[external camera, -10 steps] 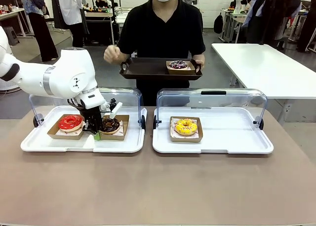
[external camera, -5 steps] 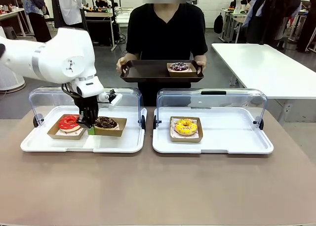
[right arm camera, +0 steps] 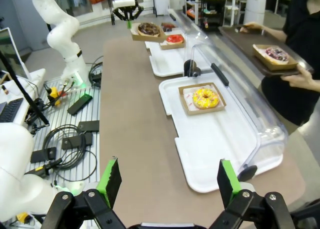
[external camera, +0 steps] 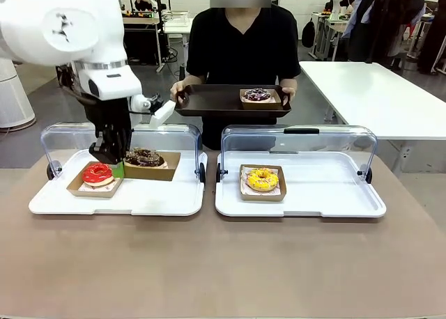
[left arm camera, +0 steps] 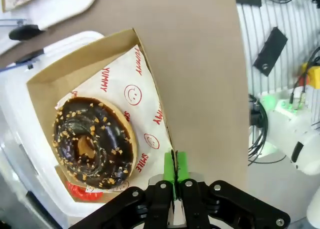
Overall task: Provide the desired donut to the person.
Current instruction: Pick up and lift the Paper togo box containing the Donut pointed at by the person, then place the picked Paper togo box onto the Handle tray extended by the person.
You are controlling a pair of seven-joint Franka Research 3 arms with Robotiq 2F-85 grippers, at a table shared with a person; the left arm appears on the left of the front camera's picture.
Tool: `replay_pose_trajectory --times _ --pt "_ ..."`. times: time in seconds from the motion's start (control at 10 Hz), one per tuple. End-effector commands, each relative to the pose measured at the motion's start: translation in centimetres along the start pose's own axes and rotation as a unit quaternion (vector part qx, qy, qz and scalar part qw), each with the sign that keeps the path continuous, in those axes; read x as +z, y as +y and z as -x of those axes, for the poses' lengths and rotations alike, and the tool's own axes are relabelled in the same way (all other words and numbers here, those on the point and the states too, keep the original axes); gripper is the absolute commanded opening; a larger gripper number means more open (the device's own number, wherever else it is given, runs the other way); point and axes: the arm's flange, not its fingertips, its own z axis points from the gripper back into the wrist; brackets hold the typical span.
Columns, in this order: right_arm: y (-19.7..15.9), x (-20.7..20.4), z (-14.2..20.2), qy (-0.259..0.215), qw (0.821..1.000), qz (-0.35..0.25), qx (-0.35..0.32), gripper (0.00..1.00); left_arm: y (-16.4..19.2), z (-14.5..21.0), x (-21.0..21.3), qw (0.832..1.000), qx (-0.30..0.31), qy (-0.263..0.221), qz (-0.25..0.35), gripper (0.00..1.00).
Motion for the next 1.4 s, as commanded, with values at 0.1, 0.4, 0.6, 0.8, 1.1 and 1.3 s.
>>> replay_pose_trajectory --times 0.1,0.4,0.6,0.8,1.1,1.3 --pt "0.0 0.0 0.0 -0.01 1.0 0.001 0.002 1.0 -1.2 -2.1 4.8 0.998 0.025 0.022 -0.05 0.0" --pt "0.0 0.0 0.0 -0.01 1.0 0.001 0.002 1.0 -0.9 -2.4 8.5 0.996 0.036 0.02 -0.075 0.0" --pt "0.0 0.0 0.0 -0.01 1.0 0.001 0.002 1.0 -0.4 -1.6 9.4 0.996 0.037 0.008 -0.076 0.0" --pt "0.0 0.0 0.0 -0.01 1.0 0.001 0.002 1.0 -0.8 -1.9 9.2 0.996 0.028 0.004 -0.08 0.0" --pt "0.0 0.0 0.0 -0.01 1.0 0.001 0.002 1.0 -0.8 -1.9 9.2 0.996 0.028 0.004 -0.08 0.0" --pt "0.0 0.0 0.0 -0.01 1.0 0.001 0.002 1.0 -0.8 -1.9 9.2 0.996 0.028 0.004 -0.08 0.0"
